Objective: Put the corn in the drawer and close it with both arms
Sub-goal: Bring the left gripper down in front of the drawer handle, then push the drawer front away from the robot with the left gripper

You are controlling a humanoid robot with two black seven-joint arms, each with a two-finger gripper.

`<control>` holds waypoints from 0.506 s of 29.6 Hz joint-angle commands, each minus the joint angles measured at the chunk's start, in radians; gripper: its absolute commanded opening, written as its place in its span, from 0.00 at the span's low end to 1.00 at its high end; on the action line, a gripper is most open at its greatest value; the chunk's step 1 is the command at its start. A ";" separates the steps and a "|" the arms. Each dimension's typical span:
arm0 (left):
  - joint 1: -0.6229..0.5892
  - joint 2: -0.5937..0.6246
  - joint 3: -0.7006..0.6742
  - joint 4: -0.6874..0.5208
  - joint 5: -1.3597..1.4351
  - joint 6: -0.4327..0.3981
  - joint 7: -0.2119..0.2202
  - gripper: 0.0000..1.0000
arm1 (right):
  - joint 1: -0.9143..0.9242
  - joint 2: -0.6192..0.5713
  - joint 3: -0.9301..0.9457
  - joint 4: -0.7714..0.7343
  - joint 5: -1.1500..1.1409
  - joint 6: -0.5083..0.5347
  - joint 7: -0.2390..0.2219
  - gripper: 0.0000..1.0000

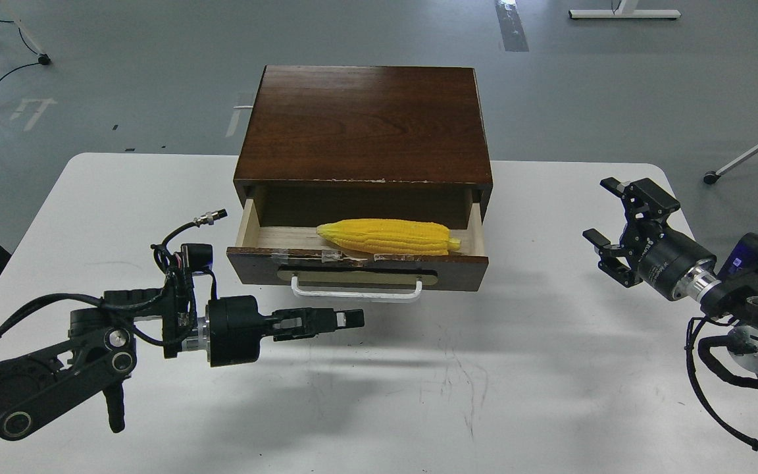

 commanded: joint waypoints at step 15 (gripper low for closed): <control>-0.053 -0.007 -0.009 0.061 0.000 -0.003 0.000 0.00 | -0.012 0.000 0.000 0.005 -0.001 0.000 0.000 0.99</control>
